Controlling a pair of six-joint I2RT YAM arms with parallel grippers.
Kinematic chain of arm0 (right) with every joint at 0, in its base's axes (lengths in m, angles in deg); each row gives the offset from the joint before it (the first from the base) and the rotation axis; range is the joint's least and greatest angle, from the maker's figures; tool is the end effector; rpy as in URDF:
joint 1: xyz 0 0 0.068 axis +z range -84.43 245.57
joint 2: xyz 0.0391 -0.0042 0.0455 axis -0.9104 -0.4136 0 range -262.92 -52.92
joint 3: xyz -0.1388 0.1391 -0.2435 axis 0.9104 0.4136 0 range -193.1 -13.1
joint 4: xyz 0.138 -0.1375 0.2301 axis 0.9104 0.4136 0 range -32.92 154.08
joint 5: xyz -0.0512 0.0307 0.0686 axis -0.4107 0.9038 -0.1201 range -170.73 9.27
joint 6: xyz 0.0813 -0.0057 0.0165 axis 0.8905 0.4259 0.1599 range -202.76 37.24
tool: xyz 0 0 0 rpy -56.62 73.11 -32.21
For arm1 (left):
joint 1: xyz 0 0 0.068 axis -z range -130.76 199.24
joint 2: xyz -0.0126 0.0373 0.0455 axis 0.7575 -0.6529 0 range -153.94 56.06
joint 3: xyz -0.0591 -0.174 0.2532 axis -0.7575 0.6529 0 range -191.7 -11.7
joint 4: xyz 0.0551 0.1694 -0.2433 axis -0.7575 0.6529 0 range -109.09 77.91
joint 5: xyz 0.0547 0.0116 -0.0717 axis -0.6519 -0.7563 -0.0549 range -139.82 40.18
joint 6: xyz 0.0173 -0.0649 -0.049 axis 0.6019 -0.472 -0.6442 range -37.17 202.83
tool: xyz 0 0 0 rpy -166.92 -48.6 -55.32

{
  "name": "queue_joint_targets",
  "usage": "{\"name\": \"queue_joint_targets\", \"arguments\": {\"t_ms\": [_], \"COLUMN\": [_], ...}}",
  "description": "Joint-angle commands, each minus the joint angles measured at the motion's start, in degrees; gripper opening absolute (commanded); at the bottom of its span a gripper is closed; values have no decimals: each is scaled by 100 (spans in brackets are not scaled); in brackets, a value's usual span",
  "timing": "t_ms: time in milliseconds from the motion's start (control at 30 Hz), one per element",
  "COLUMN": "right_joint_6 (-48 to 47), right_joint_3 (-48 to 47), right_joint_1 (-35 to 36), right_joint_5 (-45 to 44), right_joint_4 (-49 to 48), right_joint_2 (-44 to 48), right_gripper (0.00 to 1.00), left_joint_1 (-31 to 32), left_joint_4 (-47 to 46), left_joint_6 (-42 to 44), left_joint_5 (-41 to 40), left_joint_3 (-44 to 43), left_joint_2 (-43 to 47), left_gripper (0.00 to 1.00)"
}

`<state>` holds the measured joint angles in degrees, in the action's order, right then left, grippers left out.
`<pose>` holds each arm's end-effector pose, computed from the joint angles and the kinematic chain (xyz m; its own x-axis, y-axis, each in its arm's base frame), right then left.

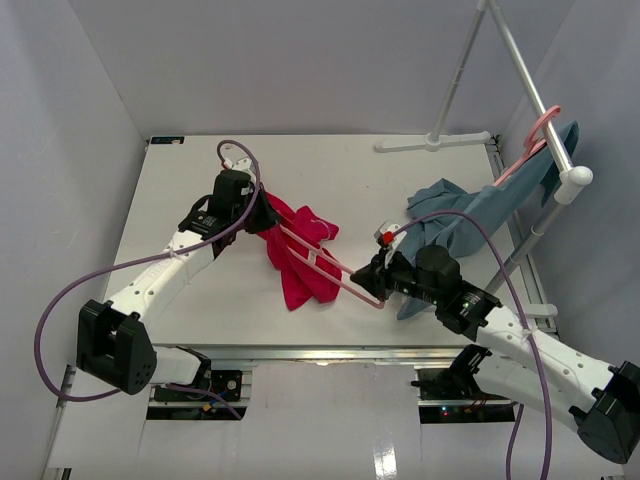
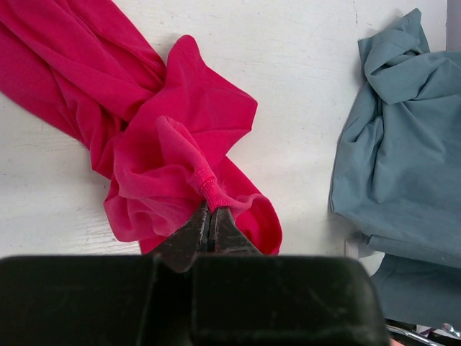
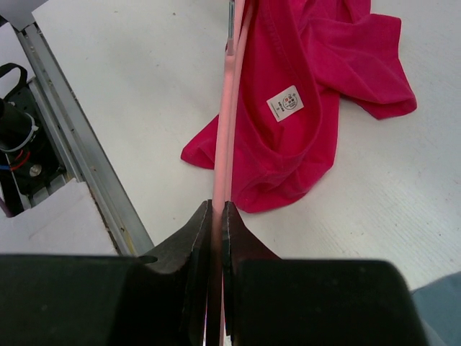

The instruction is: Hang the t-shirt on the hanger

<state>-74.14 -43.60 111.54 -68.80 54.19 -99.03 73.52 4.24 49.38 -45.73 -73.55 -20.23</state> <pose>0.1580 0.1849 0.2820 -0.2779 -0.0763 -0.9576 -0.8111 0.5527 0.1913 0.3231 -0.1513 0.3067 -0.7203 -0.2782 -0.6354 0.0773 0.8781 -0.4721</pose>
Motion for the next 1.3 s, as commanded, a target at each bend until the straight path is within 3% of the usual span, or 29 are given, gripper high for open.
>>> {"name": "queue_joint_targets", "arguments": {"t_ms": [0,300,467,767,800,900,967,1067,1267], "right_joint_6": [17,307,426,581,588,545,468,483,706], "right_joint_3": [-390,-480,-475,-69,12,245,393,915,1418], "right_joint_1": [246,356,384,429,430,430,428,429,430], "right_joint_5": [-604,-1516,-1627,-1643,-1618,-1585,-1647,-1648,-804], "right_joint_4": [-683,-1521,-2190,-3397,-3565,-3950,-3868,-4273,-4399], "right_joint_2": [-375,-1045,-1343,-1280,-1244,-1047,-860,-501,115], "right_gripper": [8,8,8,8,8,8,8,8,8], "left_joint_1": [24,212,344,543,543,543,543,543,552], "left_joint_4": [-216,-501,-860,-990,-994,-782,-70,558,334], "left_joint_6": [-48,-493,-819,-737,-615,-108,412,1147,2993], "left_joint_5": [682,1377,1876,1891,1961,2213,2097,2051,1688], "left_joint_3": [-235,-235,-55,402,410,301,-90,-590,-325], "left_joint_2": [274,651,873,1162,1172,1185,1136,1139,2103], "left_gripper": [0,0,0,1,7,50,73,74,72]}}
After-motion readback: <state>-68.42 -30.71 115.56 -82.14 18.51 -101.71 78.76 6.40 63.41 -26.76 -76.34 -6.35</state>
